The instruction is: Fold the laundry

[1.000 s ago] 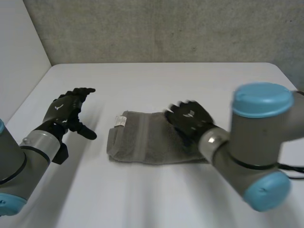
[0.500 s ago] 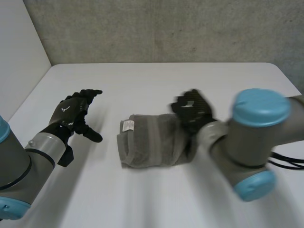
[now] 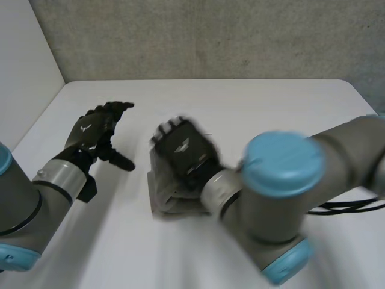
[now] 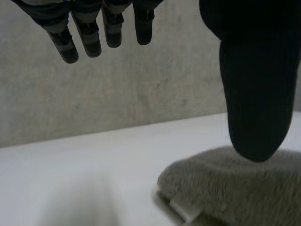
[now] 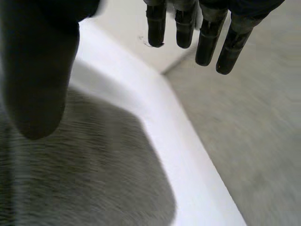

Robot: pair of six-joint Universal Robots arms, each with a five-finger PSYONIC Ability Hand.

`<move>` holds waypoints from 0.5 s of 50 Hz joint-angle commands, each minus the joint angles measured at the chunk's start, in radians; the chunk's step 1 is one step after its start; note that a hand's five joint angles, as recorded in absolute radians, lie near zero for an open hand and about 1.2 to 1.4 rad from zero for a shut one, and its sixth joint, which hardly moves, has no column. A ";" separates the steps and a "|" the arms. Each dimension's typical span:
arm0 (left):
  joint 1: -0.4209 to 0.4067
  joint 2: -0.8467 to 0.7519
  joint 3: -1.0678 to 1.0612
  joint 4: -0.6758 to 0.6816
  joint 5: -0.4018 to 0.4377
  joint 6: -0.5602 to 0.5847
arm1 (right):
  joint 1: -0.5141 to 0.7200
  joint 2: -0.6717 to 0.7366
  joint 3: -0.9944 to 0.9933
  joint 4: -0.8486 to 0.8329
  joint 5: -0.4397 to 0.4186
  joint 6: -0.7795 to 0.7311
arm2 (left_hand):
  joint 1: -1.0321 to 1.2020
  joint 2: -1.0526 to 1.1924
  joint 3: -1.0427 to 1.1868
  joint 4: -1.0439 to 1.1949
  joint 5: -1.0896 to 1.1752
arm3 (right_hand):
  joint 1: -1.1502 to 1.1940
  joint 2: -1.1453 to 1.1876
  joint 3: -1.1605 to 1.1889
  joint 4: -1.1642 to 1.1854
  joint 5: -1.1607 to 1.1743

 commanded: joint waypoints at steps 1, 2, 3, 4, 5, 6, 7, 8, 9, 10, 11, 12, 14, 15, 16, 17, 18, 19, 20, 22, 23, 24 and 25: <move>-0.087 -0.018 0.086 -0.008 -0.016 -0.006 | -0.166 -0.106 0.068 0.001 -0.005 0.355 | 0.011 0.018 0.019 0.019 -0.023 | -0.057 -0.076 -0.064 -0.080 -0.060; -0.109 -0.044 0.112 -0.008 -0.035 -0.006 | -0.184 -0.101 0.070 0.010 -0.016 0.392 | 0.011 0.018 0.019 0.019 -0.023 | -0.057 -0.076 -0.064 -0.080 -0.060; -0.134 -0.079 0.135 -0.009 -0.058 -0.006 | -0.185 -0.101 0.070 0.011 -0.016 0.392 | 0.011 0.018 0.019 0.019 -0.023 | -0.057 -0.076 -0.064 -0.080 -0.060; -0.134 -0.079 0.135 -0.009 -0.058 -0.006 | -0.197 -0.089 0.067 0.026 -0.032 0.412 | 0.011 0.018 0.019 0.019 -0.023 | -0.057 -0.076 -0.064 -0.080 -0.060; -0.171 -0.125 0.164 -0.011 -0.085 -0.004 | -0.197 -0.089 0.067 0.026 -0.033 0.412 | 0.011 0.018 0.019 0.019 -0.023 | -0.057 -0.076 -0.064 -0.080 -0.060; -0.171 -0.126 0.164 -0.011 -0.085 -0.004 | -0.203 -0.058 0.058 0.044 -0.054 0.418 | 0.011 0.018 0.019 0.019 -0.023 | -0.057 -0.076 -0.064 -0.080 -0.060; -0.195 -0.163 0.186 -0.011 -0.113 -0.003 | -0.208 -0.022 0.044 0.072 -0.074 0.424 | 0.011 0.018 0.019 0.019 -0.023 | -0.057 -0.076 -0.064 -0.080 -0.060; -0.211 -0.202 0.201 -0.015 -0.137 0.000 | -0.208 -0.021 0.044 0.072 -0.074 0.424 | 0.011 0.018 0.019 0.019 -0.023 | -0.057 -0.076 -0.064 -0.080 -0.060; -0.211 -0.202 0.201 -0.015 -0.138 0.000 | -0.209 0.014 0.024 0.098 -0.085 0.429 | 0.011 0.018 0.019 0.019 -0.023 | -0.057 -0.076 -0.064 -0.080 -0.060; -0.219 -0.240 0.212 -0.021 -0.154 0.003 | -0.209 0.046 0.006 0.122 -0.089 0.430 | 0.011 0.018 0.019 0.019 -0.023 | -0.057 -0.076 -0.064 -0.080 -0.060; -0.225 -0.277 0.220 -0.029 -0.167 0.006 | -0.209 0.046 0.005 0.123 -0.089 0.430 | 0.011 0.018 0.019 0.019 -0.023 | -0.057 -0.076 -0.064 -0.080 -0.060; -0.225 -0.277 0.220 -0.029 -0.167 0.006 | -0.209 0.080 -0.008 0.144 -0.091 0.432 | 0.011 0.018 0.019 0.019 -0.023 | -0.057 -0.076 -0.064 -0.080 -0.060; -0.228 -0.334 0.233 -0.040 -0.171 0.008 | -0.209 0.112 -0.018 0.156 -0.091 0.437 | 0.011 0.018 0.019 0.019 -0.023 | -0.057 -0.076 -0.064 -0.080 -0.060; -0.228 -0.334 0.233 -0.040 -0.171 0.008 | -0.209 0.141 -0.027 0.161 -0.092 0.443 | 0.011 0.018 0.019 0.019 -0.023 | -0.057 -0.076 -0.064 -0.080 -0.060; -0.228 -0.358 0.240 -0.044 -0.173 0.008 | -0.209 0.141 -0.027 0.161 -0.092 0.443 | 0.011 0.018 0.019 0.019 -0.023 | -0.057 -0.076 -0.064 -0.080 -0.060; -0.228 -0.359 0.240 -0.044 -0.173 0.008 | -0.209 0.166 -0.037 0.162 -0.095 0.447 | 0.011 0.018 0.019 0.019 -0.023 | -0.057 -0.076 -0.064 -0.080 -0.060; -0.228 -0.378 0.247 -0.050 -0.173 0.008 | -0.209 0.186 -0.050 0.165 -0.092 0.450 | 0.011 0.018 0.019 0.019 -0.023 | -0.057 -0.076 -0.064 -0.080 -0.060; -0.228 -0.389 0.252 -0.058 -0.173 0.008 | -0.209 0.186 -0.050 0.166 -0.092 0.450 | 0.008 0.015 0.016 0.016 -0.025 | -0.057 -0.076 -0.064 -0.080 -0.060; -0.228 -0.389 0.252 -0.058 -0.173 0.008 | -0.209 0.195 -0.059 0.166 -0.091 0.449 | 0.008 0.015 0.016 0.016 -0.025 | -0.057 -0.076 -0.064 -0.080 -0.060; -0.228 -0.386 0.261 -0.075 -0.174 0.008 | -0.209 0.196 -0.067 0.167 -0.089 0.449 | 0.005 0.013 0.013 0.013 -0.028 | -0.057 -0.076 -0.064 -0.080 -0.060; -0.228 -0.386 0.261 -0.075 -0.174 0.008 | -0.209 0.187 -0.071 0.172 -0.088 0.447 | 0.005 0.012 0.013 0.013 -0.028 | -0.057 -0.076 -0.064 -0.080 -0.060; -0.228 -0.370 0.266 -0.084 -0.174 0.008 | -0.209 0.187 -0.071 0.172 -0.088 0.447 | 0.005 0.012 0.013 0.013 -0.028 | -0.057 -0.076 -0.064 -0.080 -0.060; -0.228 -0.369 0.266 -0.084 -0.174 0.008 | -0.209 0.165 -0.077 0.184 -0.088 0.446 | 0.005 0.012 0.013 0.013 -0.028 | -0.057 -0.076 -0.064 -0.080 -0.060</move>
